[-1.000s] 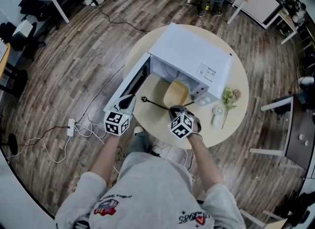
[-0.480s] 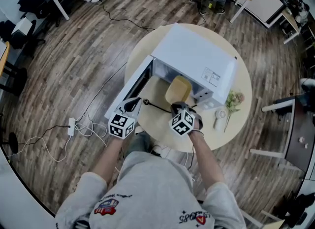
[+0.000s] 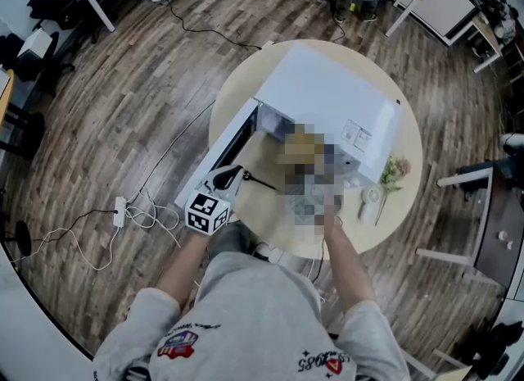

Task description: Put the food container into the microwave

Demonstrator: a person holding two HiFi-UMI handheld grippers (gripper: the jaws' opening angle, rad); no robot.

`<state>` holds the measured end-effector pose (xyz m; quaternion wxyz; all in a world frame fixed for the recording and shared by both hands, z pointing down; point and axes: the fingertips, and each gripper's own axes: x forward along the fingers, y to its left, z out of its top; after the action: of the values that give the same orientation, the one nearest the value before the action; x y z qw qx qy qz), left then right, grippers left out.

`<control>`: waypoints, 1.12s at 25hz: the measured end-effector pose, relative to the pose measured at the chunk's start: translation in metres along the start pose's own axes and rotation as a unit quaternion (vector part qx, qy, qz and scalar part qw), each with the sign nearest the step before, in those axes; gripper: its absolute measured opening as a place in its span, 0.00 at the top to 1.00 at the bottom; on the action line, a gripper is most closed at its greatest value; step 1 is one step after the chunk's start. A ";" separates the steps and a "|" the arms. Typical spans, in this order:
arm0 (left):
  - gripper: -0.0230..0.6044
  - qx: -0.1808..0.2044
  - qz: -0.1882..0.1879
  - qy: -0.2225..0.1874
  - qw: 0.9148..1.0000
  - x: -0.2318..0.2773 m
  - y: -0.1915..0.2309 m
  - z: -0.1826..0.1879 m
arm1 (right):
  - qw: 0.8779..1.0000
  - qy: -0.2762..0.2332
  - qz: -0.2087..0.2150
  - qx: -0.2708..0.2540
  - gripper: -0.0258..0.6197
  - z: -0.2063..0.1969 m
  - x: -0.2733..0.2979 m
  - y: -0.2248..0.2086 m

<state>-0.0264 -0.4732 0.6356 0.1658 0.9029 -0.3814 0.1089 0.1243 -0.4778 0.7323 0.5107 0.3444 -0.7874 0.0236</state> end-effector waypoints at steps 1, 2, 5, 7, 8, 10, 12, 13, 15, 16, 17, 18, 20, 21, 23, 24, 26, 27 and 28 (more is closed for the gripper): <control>0.96 0.000 -0.001 0.000 1.000 0.002 0.001 0.000 | 1.000 0.002 -0.002 0.000 0.94 -0.001 0.002 -0.004; 0.96 -0.001 -0.001 0.000 1.000 0.003 0.003 -0.001 | 1.000 0.005 -0.005 0.000 0.94 -0.001 0.004 -0.007; 0.96 -0.005 0.000 0.006 1.000 0.005 0.008 -0.003 | 1.000 0.014 -0.011 -0.003 0.94 -0.003 0.010 -0.016; 0.96 -0.008 -0.001 0.007 1.000 0.007 0.013 -0.003 | 1.000 0.021 -0.015 -0.011 0.94 -0.003 0.016 -0.021; 0.96 -0.010 -0.001 0.006 1.000 0.008 0.015 -0.003 | 0.999 0.024 -0.018 -0.016 0.94 -0.003 0.019 -0.024; 0.96 -0.011 -0.001 0.004 1.000 0.011 0.019 -0.003 | 0.999 0.027 -0.022 -0.017 0.94 -0.004 0.027 -0.029; 0.96 -0.011 -0.002 0.006 1.000 0.013 0.022 -0.004 | 0.999 0.031 -0.025 -0.014 0.94 -0.005 0.034 -0.035; 0.96 -0.011 -0.002 0.006 1.000 0.014 0.024 -0.004 | 0.999 0.032 -0.028 -0.015 0.94 -0.005 0.037 -0.038; 0.96 -0.010 -0.003 0.007 1.000 0.015 0.029 -0.003 | 0.999 0.035 -0.034 -0.014 0.94 -0.003 0.043 -0.044; 0.96 -0.010 -0.004 0.008 1.000 0.016 0.031 -0.003 | 0.999 0.037 -0.037 -0.013 0.94 -0.002 0.046 -0.047; 0.96 -0.010 -0.005 0.009 1.000 0.017 0.033 -0.004 | 0.998 0.038 -0.042 -0.011 0.94 -0.001 0.049 -0.050; 0.96 -0.009 -0.006 0.011 1.000 0.018 0.034 -0.006 | 0.998 0.039 -0.048 -0.011 0.94 -0.001 0.052 -0.054; 0.96 -0.004 -0.010 0.015 1.000 0.019 0.034 -0.007 | 0.997 0.041 -0.058 -0.010 0.94 -0.001 0.056 -0.061; 0.96 -0.004 -0.012 0.015 1.000 0.021 0.034 -0.007 | 0.997 0.042 -0.060 -0.010 0.94 0.000 0.059 -0.064; 0.96 -0.006 -0.015 0.014 1.000 0.023 0.034 -0.006 | 0.997 0.046 -0.063 -0.011 0.94 0.001 0.063 -0.069; 0.96 -0.007 -0.016 0.014 1.000 0.024 0.034 -0.006 | 0.997 0.048 -0.065 -0.011 0.94 0.000 0.065 -0.070; 0.96 -0.008 -0.019 0.015 1.000 0.025 0.034 -0.007 | 0.996 0.051 -0.069 -0.011 0.94 0.000 0.069 -0.075; 0.96 -0.007 -0.021 0.015 1.000 0.025 0.034 -0.007 | 0.996 0.053 -0.070 -0.009 0.94 0.000 0.071 -0.077; 0.96 -0.007 -0.022 0.016 1.000 0.025 0.034 -0.007 | 0.996 0.055 -0.072 -0.007 0.94 0.000 0.073 -0.079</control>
<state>-0.0344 -0.5097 0.6577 0.1805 0.9081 -0.3592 0.1169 0.1515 -0.5763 0.7673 0.5561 0.3946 -0.7315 0.0007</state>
